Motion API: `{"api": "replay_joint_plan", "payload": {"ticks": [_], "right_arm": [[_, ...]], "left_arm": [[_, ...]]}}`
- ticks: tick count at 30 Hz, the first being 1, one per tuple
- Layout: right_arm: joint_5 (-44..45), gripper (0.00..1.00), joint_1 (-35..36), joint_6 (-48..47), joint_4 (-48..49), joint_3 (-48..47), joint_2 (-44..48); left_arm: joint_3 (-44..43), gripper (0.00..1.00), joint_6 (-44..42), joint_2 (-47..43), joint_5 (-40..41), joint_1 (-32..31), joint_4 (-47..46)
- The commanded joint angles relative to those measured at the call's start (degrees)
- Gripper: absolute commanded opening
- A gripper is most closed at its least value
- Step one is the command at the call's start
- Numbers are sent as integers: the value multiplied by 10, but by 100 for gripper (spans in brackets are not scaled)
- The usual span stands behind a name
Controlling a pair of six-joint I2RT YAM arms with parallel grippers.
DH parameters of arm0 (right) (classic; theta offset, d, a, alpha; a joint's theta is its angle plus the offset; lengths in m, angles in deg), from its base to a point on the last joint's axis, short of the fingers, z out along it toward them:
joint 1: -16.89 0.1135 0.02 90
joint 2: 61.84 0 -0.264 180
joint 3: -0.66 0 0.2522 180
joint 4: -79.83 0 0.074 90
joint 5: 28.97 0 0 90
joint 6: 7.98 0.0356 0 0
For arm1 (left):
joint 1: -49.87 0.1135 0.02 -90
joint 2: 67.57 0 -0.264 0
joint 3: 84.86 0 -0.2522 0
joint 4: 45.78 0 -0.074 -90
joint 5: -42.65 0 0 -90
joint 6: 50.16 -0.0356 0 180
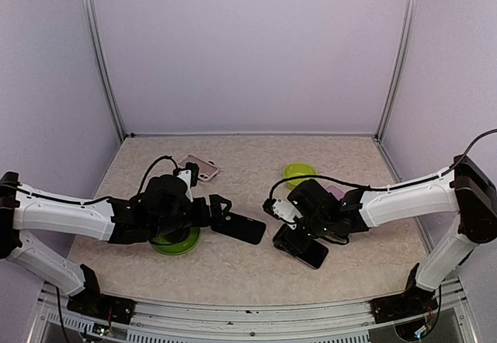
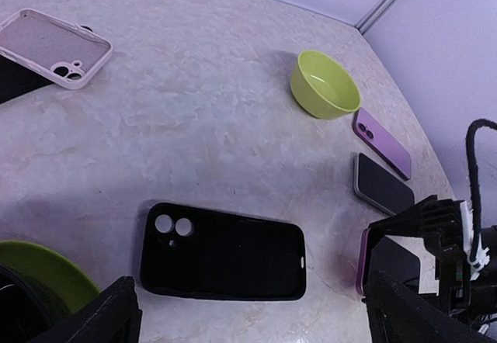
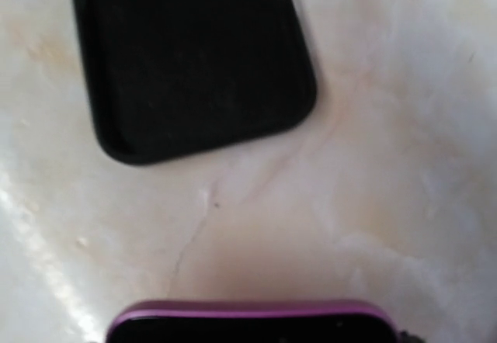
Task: Put the phone into the phone case
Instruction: Pick up the phone at the center of the board, then pass from the right arm to the left
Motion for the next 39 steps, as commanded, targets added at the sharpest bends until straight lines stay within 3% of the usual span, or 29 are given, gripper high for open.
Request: {"api": "replay_joint_plan", "payload": {"ticks": [1,18,39], "right_arm": [[9,48,14,-17,39,15,49],[15,47,39,-54,104,56,113],[43,46,91,-88,164,70,126]], "left_arm": [[-33,99,-21,24,-96,12,-14],[-86,94,-27,144,-396,24,-100],[-142,81,-11,236,-483,2,-127]]}}
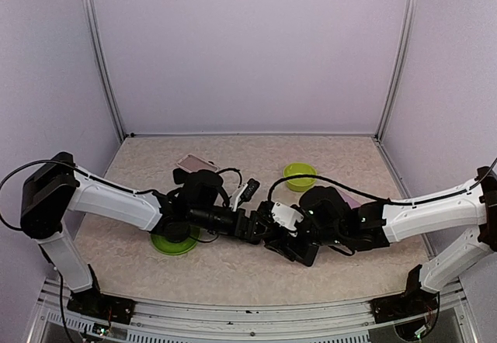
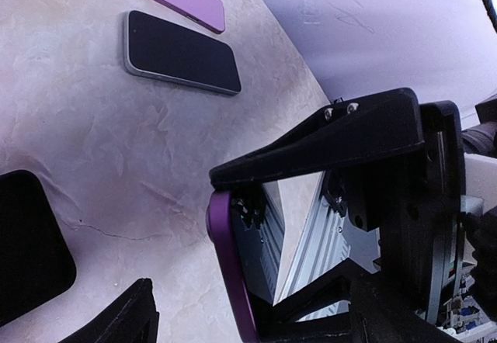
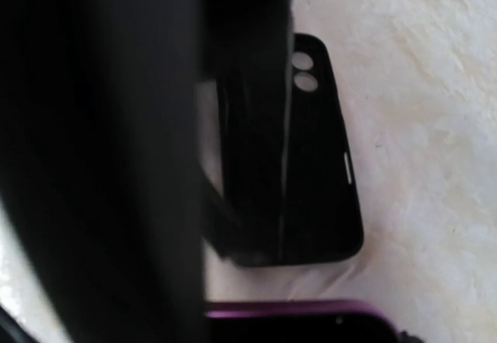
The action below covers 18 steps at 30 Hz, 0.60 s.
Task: Put the phone into the phone case
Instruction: Pass from the right arm to the left
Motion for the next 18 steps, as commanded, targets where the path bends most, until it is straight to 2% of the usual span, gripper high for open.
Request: {"api": "replay_joint_plan", "payload": {"ticks": [1,11,18], "right_arm": [[23,46,18,-13,41,0,11],[56,46,44,-30,47,-5,1],[70,46,55,-35,40,-15,-13]], "left_arm": [[-17,80,0,17,-20,-7,-14],[-27,61,0,35,-38,-17,-14],[-34,37,-7,43,-45,-26,-10]]}}
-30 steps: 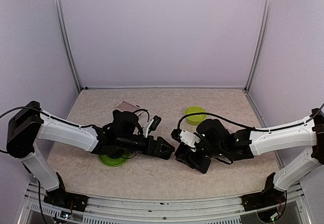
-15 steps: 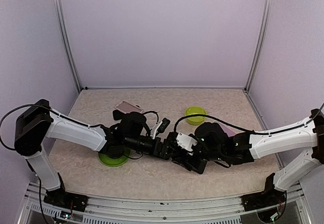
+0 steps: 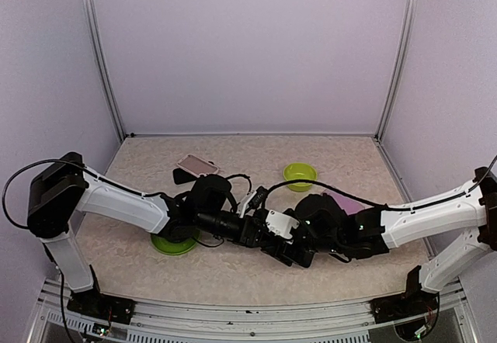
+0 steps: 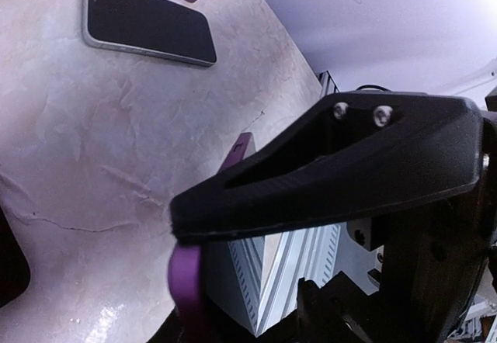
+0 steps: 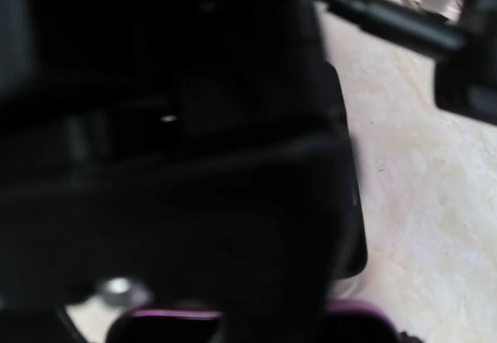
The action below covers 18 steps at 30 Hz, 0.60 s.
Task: Put the phone into the phone case
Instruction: Pass from the right arm to the left
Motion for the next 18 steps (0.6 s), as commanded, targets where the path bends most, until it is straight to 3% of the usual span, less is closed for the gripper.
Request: {"api": "replay_joint_plan", "payload": {"ticks": [1,6,10,13,18], "right_arm": [[22,46,13,-8,20,-15,-10],[38,46,18,-11,15,-18,-12],[48,47,20,-13,15,-19,-10],[53,50,20,-14,12,-20,-9],[66,70,20,-9,8,-19,0]], "left_arm": [[-14,32,-9,11,-12,-7,-10],[-14,10,-8,12,-15,-9,-10],[-16,0,-15,12,-13,-11,-2],[-15,0,-20,8,-9,-10,1],[-12,0,-40,-13,20,-11,10]]}}
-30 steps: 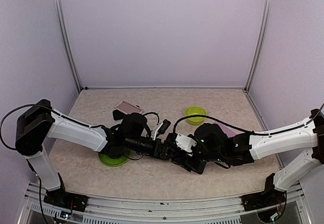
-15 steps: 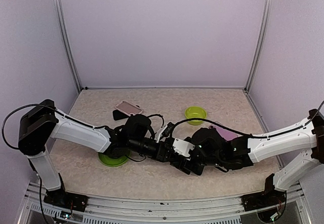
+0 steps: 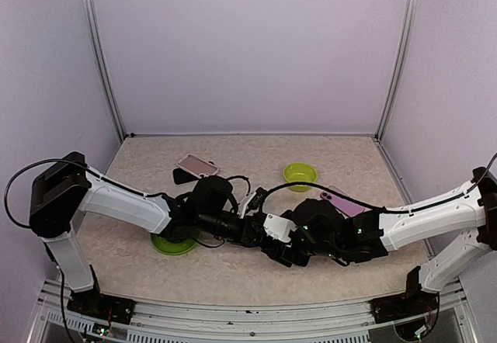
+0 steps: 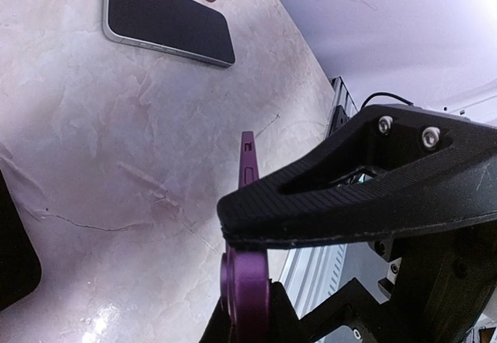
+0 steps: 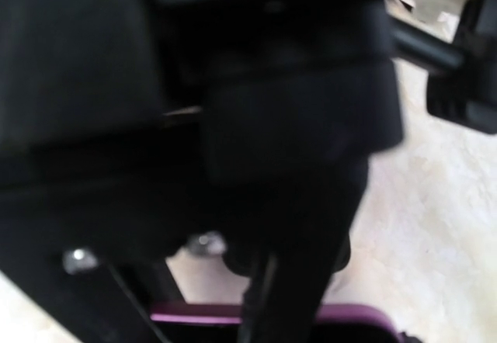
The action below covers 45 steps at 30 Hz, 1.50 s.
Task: Put the phone into the phone case
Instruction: Pass from the right arm to the left, then pass from the left arm to the right
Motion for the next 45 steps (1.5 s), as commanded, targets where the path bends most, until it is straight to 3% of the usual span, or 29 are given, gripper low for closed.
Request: {"api": "replay_joint_plan", "payload": {"ticks": [1,7,25,29,35,45], "right_arm": [[27,75,5,5,6,-18,11],[48,99,5,14,-6,-17,41],[77,100,-8,104,98,75,253],[38,100,-47,164,113,96,300],[-58,100,-101,250,110,91,300],[-271,100,-138,352,164,47,231]], "left_arm": [[-8,0,-54,-29,16,-9,9],[-7,0,-89,-82,78,-6,47],[97,0,-114,-250,166,17,-47],[123,0,-130,-305,186,17,-75],[174,0,-124,-374,184,18,-151],[186,0,-105,-379,140,16,-190]]}}
